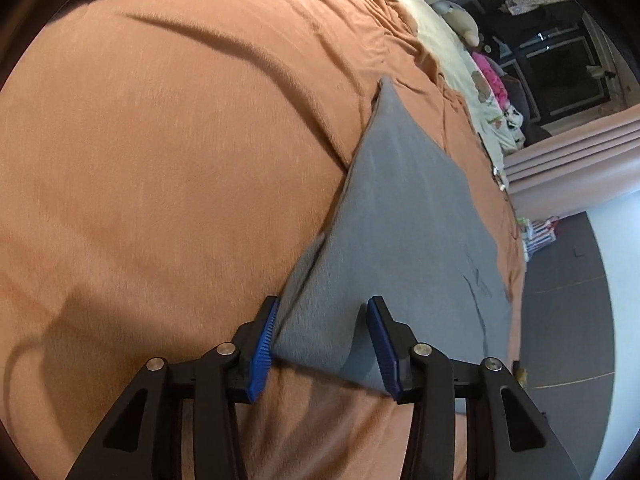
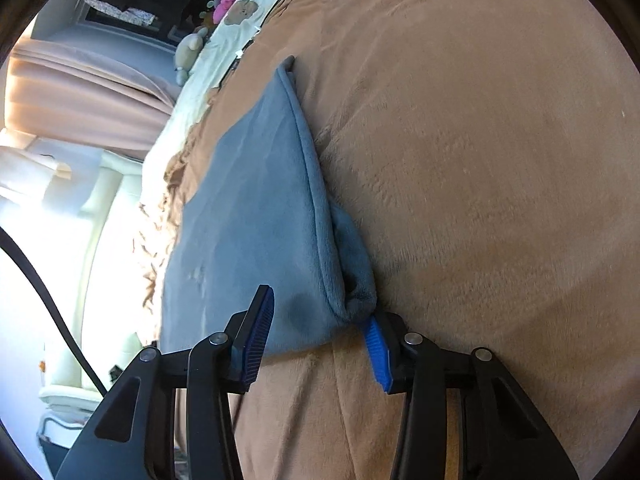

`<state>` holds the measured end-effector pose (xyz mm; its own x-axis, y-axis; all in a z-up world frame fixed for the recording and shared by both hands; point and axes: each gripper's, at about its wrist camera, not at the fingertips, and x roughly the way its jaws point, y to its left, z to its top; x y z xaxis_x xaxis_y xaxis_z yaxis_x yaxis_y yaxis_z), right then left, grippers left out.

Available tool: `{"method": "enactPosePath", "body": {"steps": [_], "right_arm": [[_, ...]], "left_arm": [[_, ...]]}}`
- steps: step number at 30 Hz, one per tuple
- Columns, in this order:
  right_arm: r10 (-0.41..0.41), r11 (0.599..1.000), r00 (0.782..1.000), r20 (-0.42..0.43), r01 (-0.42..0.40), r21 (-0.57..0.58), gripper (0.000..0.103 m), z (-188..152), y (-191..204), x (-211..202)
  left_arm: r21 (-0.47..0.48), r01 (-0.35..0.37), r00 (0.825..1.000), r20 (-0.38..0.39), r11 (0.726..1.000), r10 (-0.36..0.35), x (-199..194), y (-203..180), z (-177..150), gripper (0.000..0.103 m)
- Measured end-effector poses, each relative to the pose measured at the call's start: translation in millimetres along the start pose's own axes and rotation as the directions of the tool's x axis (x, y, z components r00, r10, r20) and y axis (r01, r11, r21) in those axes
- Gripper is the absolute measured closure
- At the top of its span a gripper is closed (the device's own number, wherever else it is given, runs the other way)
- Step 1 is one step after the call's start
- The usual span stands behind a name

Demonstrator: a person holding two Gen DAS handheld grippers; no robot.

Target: Fold small clothes

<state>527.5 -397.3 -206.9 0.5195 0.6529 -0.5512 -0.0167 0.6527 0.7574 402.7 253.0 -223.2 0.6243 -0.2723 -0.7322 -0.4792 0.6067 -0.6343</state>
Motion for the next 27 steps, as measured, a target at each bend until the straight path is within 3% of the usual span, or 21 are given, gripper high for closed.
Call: {"method": "enactPosePath", "body": {"steps": [2,5,8,12,19,27], "right_arm": [[-0.035,0.999,0.999,0.013,0.035,-0.008,0.067,2.1,8.4,5.2],[-0.101,0.995,0.995,0.017,0.101,-0.02,0.091,0.0,13.5,7.4],[-0.137,0.99,0.99,0.027,0.138,-0.039,0.097,-1.7,21.9,3.6],[-0.206,0.974,0.977,0.053,0.21,-0.083,0.099,-5.1,52.9,-7.8],[-0.214,0.968,0.973,0.083,0.222,-0.114,0.1,-6.4,104.7,-17.7],[-0.21,0.966,0.975,0.068,0.218,-0.14,0.1,-19.0,115.0,-32.2]], "left_arm": [[0.016,-0.04,0.999,0.01,0.999,0.04,3.8,-2.2,2.4,0.068],[0.046,-0.073,0.997,0.024,0.996,0.072,7.2,-5.3,2.7,0.083],[0.078,-0.09,0.995,0.038,0.993,0.087,6.5,-10.4,4.1,0.091],[0.102,-0.09,0.994,0.069,0.991,0.083,-4.6,-17.0,8.6,0.093],[0.117,-0.034,0.997,0.076,0.993,0.025,-29.7,-26.4,15.9,0.094],[0.119,0.029,0.996,0.077,0.992,-0.038,-58.6,-26.1,13.2,0.095]]}}
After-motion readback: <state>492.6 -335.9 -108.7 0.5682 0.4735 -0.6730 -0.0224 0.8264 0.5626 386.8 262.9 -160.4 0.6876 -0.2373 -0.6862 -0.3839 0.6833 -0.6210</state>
